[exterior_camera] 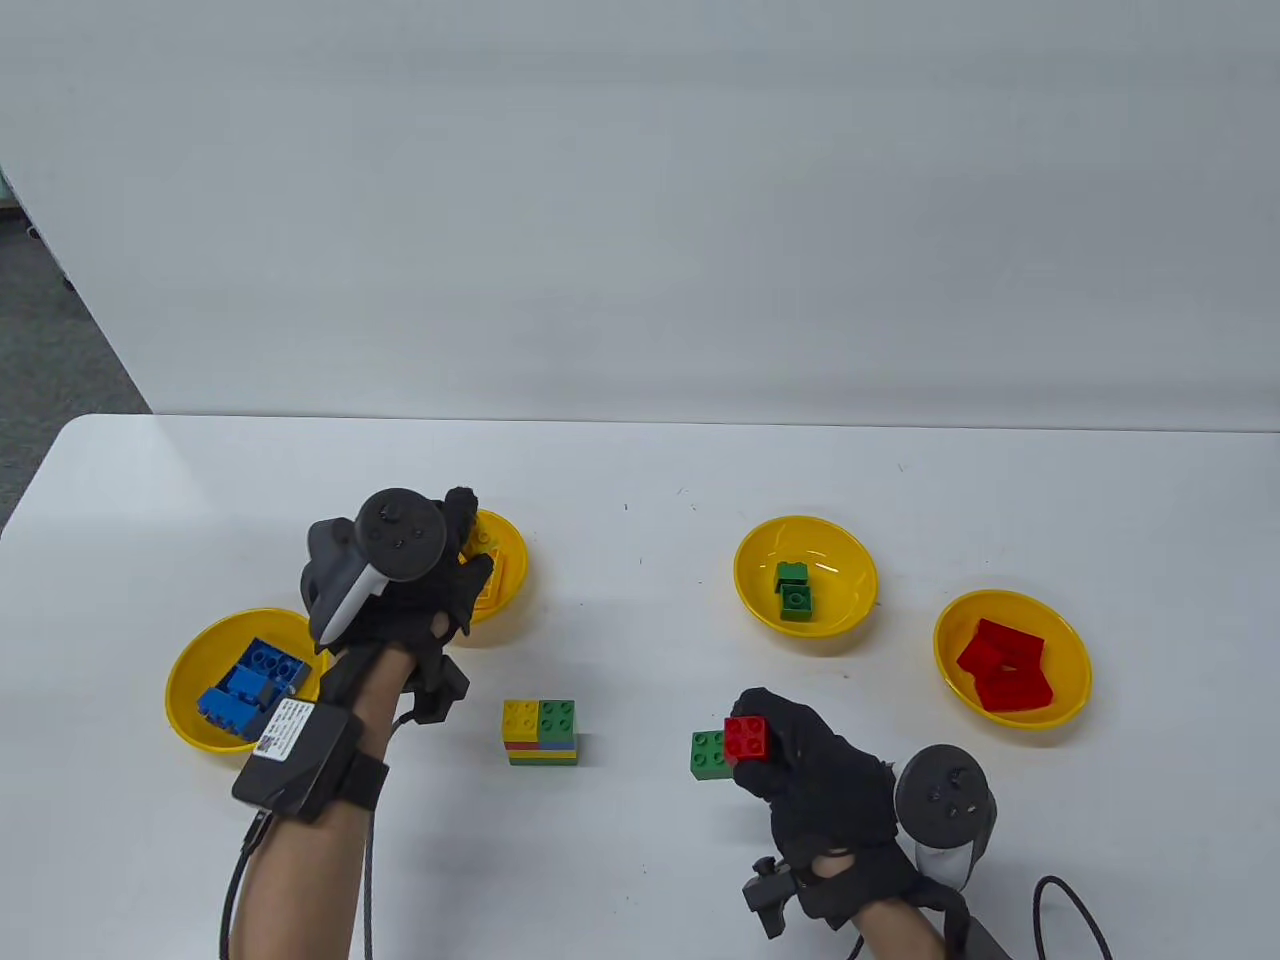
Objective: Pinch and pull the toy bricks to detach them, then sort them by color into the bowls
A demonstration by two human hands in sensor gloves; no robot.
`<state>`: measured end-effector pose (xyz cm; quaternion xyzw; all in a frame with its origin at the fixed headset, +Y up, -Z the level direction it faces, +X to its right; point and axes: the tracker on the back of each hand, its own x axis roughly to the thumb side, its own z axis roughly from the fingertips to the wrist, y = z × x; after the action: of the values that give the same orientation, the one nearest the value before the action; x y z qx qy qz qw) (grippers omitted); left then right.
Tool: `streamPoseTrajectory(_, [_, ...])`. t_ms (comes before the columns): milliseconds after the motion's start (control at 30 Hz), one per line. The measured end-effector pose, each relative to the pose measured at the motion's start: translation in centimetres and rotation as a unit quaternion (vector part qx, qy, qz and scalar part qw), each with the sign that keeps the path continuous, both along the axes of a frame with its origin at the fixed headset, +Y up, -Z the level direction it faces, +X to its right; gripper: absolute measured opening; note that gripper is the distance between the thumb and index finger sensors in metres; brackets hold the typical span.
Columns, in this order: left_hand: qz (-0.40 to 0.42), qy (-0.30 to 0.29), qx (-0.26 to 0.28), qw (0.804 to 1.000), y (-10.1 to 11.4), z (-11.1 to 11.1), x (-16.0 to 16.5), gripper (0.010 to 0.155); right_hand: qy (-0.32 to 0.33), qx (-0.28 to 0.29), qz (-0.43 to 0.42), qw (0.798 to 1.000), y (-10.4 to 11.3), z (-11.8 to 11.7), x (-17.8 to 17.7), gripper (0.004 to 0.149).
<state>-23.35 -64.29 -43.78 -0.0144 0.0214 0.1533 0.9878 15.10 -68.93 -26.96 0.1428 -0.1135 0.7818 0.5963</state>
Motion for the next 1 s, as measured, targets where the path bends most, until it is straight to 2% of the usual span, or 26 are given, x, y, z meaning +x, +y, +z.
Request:
streamPoseTrajectory(100, [-0.033,0.041,-0.029,0.998,-2.9,-2.0,-0.4,0.07,0.002,-0.008,0.011,1.0,-0.4,-0.2,0.4,0.063])
streamPoseTrajectory(200, [-0.009,0.082,-0.026,0.996,-4.1,-3.1,-1.2,0.073,0.003,-0.022,0.022,1.0,-1.2,-0.4,0.4,0.063])
streamPoseTrajectory(300, [-0.007,0.099,-0.048,0.994,-3.5,-3.2,-2.0,0.083,0.01,-0.028,0.031,0.999,-1.5,-0.5,-0.1,0.063])
streamPoseTrajectory(400, [-0.004,0.103,-0.017,0.995,-1.5,-2.1,-2.7,0.083,0.019,-0.027,0.036,0.999,-1.5,-0.3,-0.5,0.063])
streamPoseTrajectory(533, [0.023,0.093,0.039,0.995,2.4,0.8,-3.2,0.077,0.022,-0.028,0.039,0.999,-1.6,-0.2,-0.8,0.063])
streamPoseTrajectory(633, [0.045,0.071,0.107,0.991,5.8,4.1,-3.1,0.074,0.027,-0.033,0.036,0.998,-1.7,-0.1,-1.2,0.063])
streamPoseTrajectory(700, [0.076,0.041,0.147,0.985,7.7,6.5,-2.5,0.071,0.033,-0.035,0.027,0.999,-1.7,-0.1,-1.5,0.063])
streamPoseTrajectory(767, [0.13,-0.019,0.189,0.973,9.4,9.6,-1.5,0.067,0.04,-0.036,0.005,0.999,-1.5,0.0,-1.8,0.063])
streamPoseTrajectory(867, [0.193,-0.096,0.219,0.952,10.0,12.9,0.1,0.062,0.053,-0.038,-0.023,0.998,-1.4,0.2,-2.2,0.063])
streamPoseTrajectory(900, [0.217,-0.138,0.22,0.941,9.7,14.2,1.1,0.061,0.058,-0.036,-0.034,0.997,-1.3,0.3,-2.3,0.063])
streamPoseTrajectory(1000, [0.262,-0.207,0.194,0.922,7.6,16.6,3.2,0.064,0.077,-0.043,-0.071,0.994,-1.3,0.4,-2.6,0.063])
